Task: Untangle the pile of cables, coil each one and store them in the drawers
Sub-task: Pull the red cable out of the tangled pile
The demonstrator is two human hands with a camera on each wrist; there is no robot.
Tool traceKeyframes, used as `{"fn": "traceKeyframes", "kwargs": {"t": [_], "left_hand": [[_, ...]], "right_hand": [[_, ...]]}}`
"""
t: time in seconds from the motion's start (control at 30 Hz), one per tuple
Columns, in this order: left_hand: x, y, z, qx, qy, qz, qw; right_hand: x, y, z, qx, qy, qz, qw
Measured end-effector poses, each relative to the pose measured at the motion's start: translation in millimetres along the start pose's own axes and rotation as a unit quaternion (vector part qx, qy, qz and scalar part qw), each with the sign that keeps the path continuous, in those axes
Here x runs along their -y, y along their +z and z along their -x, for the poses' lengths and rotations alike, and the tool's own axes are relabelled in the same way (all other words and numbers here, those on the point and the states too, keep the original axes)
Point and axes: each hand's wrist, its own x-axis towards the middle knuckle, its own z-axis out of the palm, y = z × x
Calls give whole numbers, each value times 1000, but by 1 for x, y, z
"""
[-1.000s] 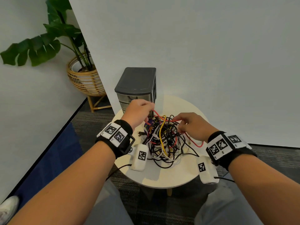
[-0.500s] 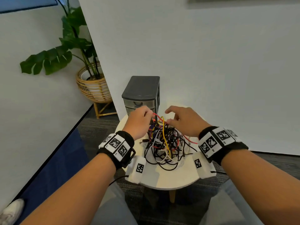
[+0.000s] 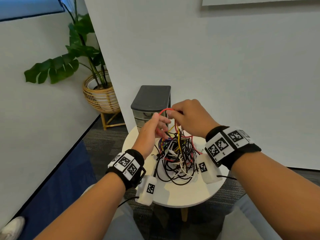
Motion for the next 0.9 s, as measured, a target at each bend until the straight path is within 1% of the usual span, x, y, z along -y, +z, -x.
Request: {"fn": "traceKeyframes", "kwargs": {"t": [0.07,0.13,0.23,0.3,0.37,0.4,0.47,0.5,0.53,0.6,0.63,0.67,0.7,0.73,0.77,0.83,0.87,0.9], "left_hand": [[3,5,-2,30,-37,49,998],[3,11,-2,52,-46,61,996],[0,17,-3,95,-54,54,993],[0,18,-7,113,-65,38,991],[0,17,-11,98,-53,-12,994],[0,16,-13,79,-38,-49,995],[-1,13,-18,20,-1,-135,991],[-3,10,-20,-12,21,-172,985],[-6,7,-22,-39,45,-202,978],[-15,2,-25,-72,94,-244,962],[-21,1,-26,-85,117,-256,956],[-28,0,-28,-100,139,-265,949],[-37,0,-28,-114,161,-269,943],[-45,0,-29,-129,181,-268,938],[-55,0,-29,-141,201,-259,934],[-72,1,-28,-139,236,-224,935],[-80,1,-26,-124,255,-205,937],[-86,3,-24,-104,274,-184,938]], "right_hand": [[5,-5,0,-25,-18,-35,999],[10,-8,2,-56,-23,-97,993],[13,-13,4,-59,-11,-228,972],[11,-15,5,-60,-29,-241,968],[7,-16,8,-69,-34,-253,964],[4,-17,9,-81,-18,-270,959],[-3,-20,14,-109,48,-315,942],[-7,-21,16,-117,85,-323,935],[-11,-22,19,-114,118,-307,938],[-20,-19,25,-77,173,-189,964],[-23,-16,28,-55,193,-126,971],[-24,-11,29,-46,203,-89,974],[-23,-8,29,-52,204,-88,974],[-19,-7,29,-58,200,-130,969],[-16,-7,28,-60,202,-204,956],[-14,-7,24,-45,211,-342,915],[-16,-6,23,-31,209,-354,911],[-19,-4,22,-15,194,-337,921]]}}
